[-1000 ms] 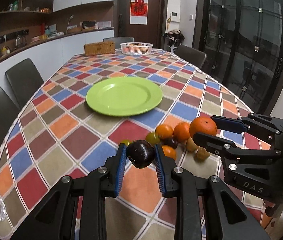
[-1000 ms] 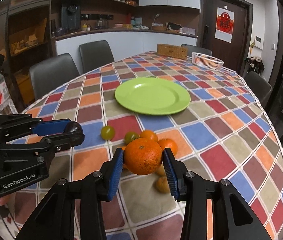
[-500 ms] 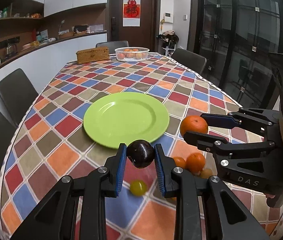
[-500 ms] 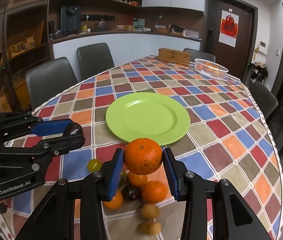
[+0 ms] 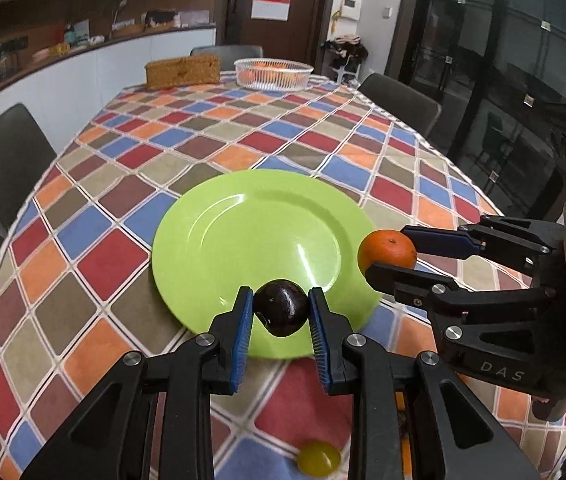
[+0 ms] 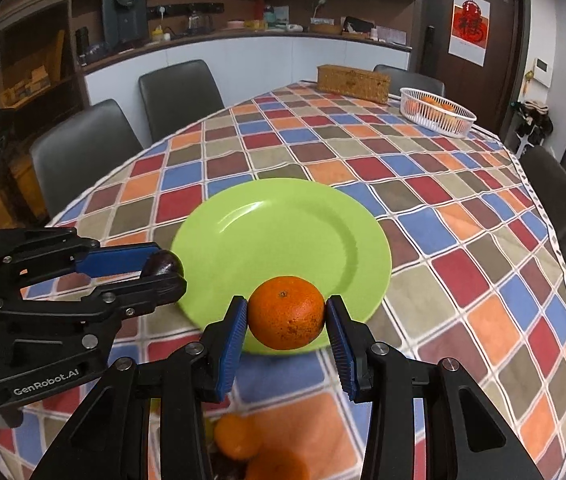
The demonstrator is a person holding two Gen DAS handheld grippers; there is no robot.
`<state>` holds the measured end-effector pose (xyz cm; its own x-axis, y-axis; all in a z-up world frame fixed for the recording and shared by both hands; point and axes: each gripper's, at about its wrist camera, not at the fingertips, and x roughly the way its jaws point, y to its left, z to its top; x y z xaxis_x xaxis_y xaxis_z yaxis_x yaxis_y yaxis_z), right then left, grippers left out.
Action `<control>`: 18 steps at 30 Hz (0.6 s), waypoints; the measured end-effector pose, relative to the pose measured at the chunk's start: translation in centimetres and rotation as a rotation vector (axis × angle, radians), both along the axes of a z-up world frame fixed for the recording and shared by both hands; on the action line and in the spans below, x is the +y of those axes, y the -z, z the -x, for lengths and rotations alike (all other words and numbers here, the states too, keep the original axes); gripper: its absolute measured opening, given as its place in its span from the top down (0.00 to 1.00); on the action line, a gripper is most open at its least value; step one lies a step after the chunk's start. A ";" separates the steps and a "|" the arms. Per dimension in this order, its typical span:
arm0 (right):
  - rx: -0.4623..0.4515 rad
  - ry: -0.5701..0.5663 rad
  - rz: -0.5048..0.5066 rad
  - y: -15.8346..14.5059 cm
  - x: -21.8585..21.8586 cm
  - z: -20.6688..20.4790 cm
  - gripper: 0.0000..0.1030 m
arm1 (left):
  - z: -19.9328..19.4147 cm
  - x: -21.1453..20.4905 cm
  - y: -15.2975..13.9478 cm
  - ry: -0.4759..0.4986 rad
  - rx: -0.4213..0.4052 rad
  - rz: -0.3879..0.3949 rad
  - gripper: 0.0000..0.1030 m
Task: Organize fruits
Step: 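Carry plum with left gripper and mandarin with right gripper onto green plate, release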
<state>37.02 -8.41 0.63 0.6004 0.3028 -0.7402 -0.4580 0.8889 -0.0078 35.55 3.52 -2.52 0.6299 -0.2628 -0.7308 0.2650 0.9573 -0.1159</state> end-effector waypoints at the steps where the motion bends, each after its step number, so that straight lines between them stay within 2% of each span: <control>1: 0.011 0.003 -0.003 0.3 0.0 -0.6 0.60 | -0.5 0.1 0.4 -0.001 0.013 0.002 0.73; 7: 0.077 0.017 -0.027 2.3 0.0 -3.4 0.60 | -2.5 0.3 2.4 -0.013 0.075 0.026 0.73; 14: 0.111 0.029 -0.013 3.8 0.3 -4.6 0.60 | -3.6 0.0 3.2 -0.024 0.101 0.024 0.73; 18: 0.119 0.031 -0.016 4.2 0.1 -4.6 0.60 | -3.7 0.1 3.1 -0.037 0.100 0.013 0.64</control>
